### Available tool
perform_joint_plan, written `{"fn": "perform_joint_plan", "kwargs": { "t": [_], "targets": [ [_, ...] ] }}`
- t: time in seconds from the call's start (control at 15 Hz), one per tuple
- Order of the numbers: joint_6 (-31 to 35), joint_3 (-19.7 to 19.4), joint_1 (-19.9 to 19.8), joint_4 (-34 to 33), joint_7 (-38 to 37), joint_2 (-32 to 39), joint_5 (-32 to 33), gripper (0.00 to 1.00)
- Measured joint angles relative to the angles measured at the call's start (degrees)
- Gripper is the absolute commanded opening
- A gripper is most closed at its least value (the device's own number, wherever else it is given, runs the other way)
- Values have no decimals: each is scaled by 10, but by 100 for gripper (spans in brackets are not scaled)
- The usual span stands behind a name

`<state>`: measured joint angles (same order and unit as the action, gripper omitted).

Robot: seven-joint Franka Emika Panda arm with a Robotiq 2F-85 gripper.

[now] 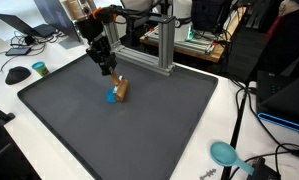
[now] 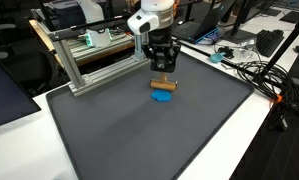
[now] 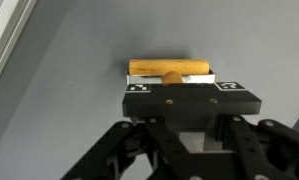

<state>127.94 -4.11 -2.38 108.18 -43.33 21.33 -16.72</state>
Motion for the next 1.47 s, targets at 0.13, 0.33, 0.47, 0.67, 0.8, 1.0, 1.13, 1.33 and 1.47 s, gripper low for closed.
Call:
{"fn": "perform_joint_plan", "kwargs": {
  "t": [0.13, 0.33, 0.47, 0.67, 0.8, 1.0, 1.13, 1.33, 1.47],
  "targets": [
    [4, -1, -8, 20, 3, -26, -21, 22],
    [4, -9, -9, 34, -23, -55, -22, 22],
    [4, -15, -3, 34, -71, -61, 2, 22],
    [1, -21, 20, 28, -177, -57, 73, 22],
    [-3, -21, 37, 21, -242, -54, 110, 22],
    [-3, -20, 57, 13, -301, -53, 132, 47],
    [8, -18, 63, 11, -318, -50, 135, 47],
    [14, -19, 64, 11, -322, -45, 136, 22],
    [14, -19, 64, 11, -327, -40, 136, 22]
  ]
}}
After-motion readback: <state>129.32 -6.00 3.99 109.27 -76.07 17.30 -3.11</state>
